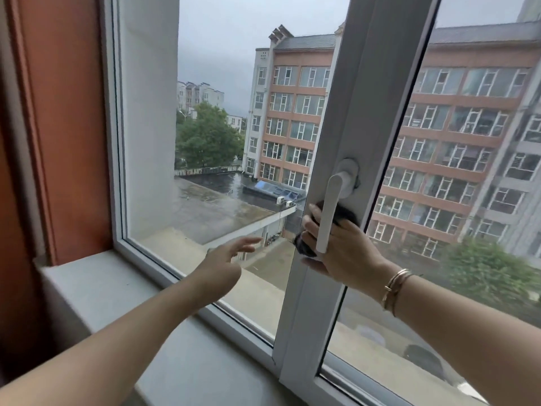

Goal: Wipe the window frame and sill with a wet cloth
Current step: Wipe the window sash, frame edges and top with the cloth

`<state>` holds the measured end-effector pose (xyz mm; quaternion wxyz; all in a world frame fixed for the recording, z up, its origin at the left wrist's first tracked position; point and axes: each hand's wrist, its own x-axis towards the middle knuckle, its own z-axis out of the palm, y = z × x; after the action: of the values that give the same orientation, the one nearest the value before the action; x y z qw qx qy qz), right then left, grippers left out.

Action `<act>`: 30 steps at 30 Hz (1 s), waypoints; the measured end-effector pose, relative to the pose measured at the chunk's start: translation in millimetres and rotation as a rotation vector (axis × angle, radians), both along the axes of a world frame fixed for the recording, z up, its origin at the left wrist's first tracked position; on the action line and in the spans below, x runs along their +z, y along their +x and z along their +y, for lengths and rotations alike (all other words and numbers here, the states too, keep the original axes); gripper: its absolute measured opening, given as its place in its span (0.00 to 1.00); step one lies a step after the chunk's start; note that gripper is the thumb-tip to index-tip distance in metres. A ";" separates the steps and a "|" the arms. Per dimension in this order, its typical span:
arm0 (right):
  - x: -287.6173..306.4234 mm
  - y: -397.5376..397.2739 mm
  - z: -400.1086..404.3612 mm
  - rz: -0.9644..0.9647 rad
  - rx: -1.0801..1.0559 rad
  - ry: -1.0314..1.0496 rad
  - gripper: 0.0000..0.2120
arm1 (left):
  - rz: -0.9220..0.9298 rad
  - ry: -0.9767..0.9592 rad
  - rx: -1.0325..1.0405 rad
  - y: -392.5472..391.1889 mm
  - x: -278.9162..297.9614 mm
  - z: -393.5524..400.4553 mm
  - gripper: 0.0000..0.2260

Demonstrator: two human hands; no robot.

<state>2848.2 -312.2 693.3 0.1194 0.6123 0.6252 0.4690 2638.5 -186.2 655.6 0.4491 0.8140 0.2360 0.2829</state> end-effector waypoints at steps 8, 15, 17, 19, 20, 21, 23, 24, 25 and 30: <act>-66.6 0.8 10.9 -0.103 0.123 -0.211 0.07 | 0.098 0.031 0.126 -15.4 -1.8 1.3 0.33; -3.9 11.9 -1.9 0.058 0.231 -0.152 0.18 | -0.038 0.046 0.152 -2.7 36.2 -26.3 0.22; 13.9 12.1 -4.1 0.026 0.238 -0.097 0.17 | -0.090 0.066 0.120 7.7 52.1 -41.6 0.13; 18.6 14.5 -4.2 0.023 0.242 -0.073 0.18 | -0.121 0.080 0.109 18.2 68.0 -57.7 0.10; 17.4 16.2 -3.3 0.021 0.241 -0.067 0.19 | -0.143 0.092 0.115 23.7 76.0 -65.2 0.10; 16.2 17.2 -2.8 0.021 0.246 -0.063 0.21 | -0.168 0.109 0.121 29.6 83.7 -72.4 0.10; 13.1 18.4 -0.6 0.034 0.258 -0.083 0.21 | -0.195 0.126 0.123 41.6 95.7 -83.1 0.11; 13.8 19.4 -0.2 0.034 0.264 -0.097 0.20 | -0.199 0.134 0.134 48.2 101.6 -86.9 0.12; 11.7 19.1 -0.2 0.032 0.266 -0.103 0.19 | -0.195 0.143 0.147 52.6 103.6 -88.8 0.13; 14.1 19.6 -0.4 0.039 0.312 -0.113 0.16 | -0.192 0.172 0.207 64.0 113.0 -87.4 0.12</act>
<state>2867.9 -312.5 707.3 0.0671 0.5089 0.7404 0.4340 2702.4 -273.7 768.6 0.3670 0.7900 0.2494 0.4232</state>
